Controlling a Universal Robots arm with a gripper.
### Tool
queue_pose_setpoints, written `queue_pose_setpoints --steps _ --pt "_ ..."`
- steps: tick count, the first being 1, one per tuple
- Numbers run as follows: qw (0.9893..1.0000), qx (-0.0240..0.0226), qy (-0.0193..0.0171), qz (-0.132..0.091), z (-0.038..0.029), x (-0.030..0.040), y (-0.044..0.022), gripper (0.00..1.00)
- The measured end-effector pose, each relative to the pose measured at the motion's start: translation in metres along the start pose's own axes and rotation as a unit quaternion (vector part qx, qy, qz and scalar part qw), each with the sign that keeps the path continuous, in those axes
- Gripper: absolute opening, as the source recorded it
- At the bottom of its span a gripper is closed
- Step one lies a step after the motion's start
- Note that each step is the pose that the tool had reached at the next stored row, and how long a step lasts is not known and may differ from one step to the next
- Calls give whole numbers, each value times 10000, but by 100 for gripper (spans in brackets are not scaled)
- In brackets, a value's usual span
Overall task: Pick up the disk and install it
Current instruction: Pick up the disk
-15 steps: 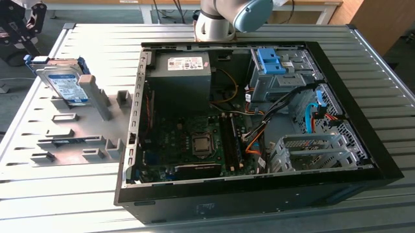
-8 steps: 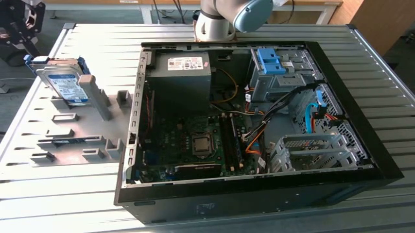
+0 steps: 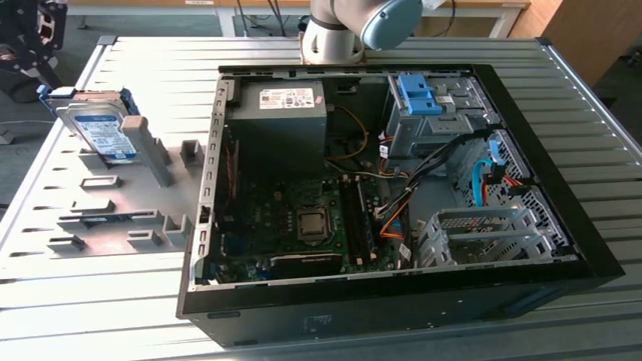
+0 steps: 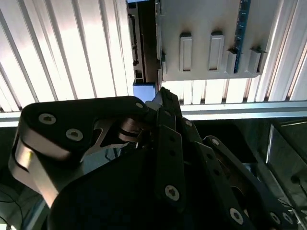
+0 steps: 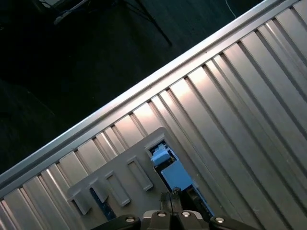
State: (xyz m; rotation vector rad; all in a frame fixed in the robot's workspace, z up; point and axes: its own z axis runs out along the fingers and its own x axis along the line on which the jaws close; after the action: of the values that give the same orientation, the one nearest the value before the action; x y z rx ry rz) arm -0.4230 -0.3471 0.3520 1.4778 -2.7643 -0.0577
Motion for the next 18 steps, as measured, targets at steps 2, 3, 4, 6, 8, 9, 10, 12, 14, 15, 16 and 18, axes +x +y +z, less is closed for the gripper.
queue_pose_setpoints --steps 2,3,4,6,8,9,10,12,14,15,16,18 --pt "9998 -2 6 -182 2 0 0 11" --pt "9996 -3 10 -272 3 0 0 11" --pt "9993 -4 13 -367 4 0 0 11" --pt "9985 -6 19 -547 6 0 0 11" --pt "9974 -8 26 -726 9 0 0 11" --pt "9967 -9 29 -816 10 0 0 11" --pt "9958 -11 33 -913 11 0 0 11" --pt "9940 -13 39 -1092 14 0 -1 11" --pt "9919 -15 45 -1271 18 0 -1 11" --pt "9907 -16 49 -1359 20 0 -1 11" --pt "9894 -17 52 -1449 23 0 -1 11" --pt "9866 -19 58 -1631 28 0 -1 11"
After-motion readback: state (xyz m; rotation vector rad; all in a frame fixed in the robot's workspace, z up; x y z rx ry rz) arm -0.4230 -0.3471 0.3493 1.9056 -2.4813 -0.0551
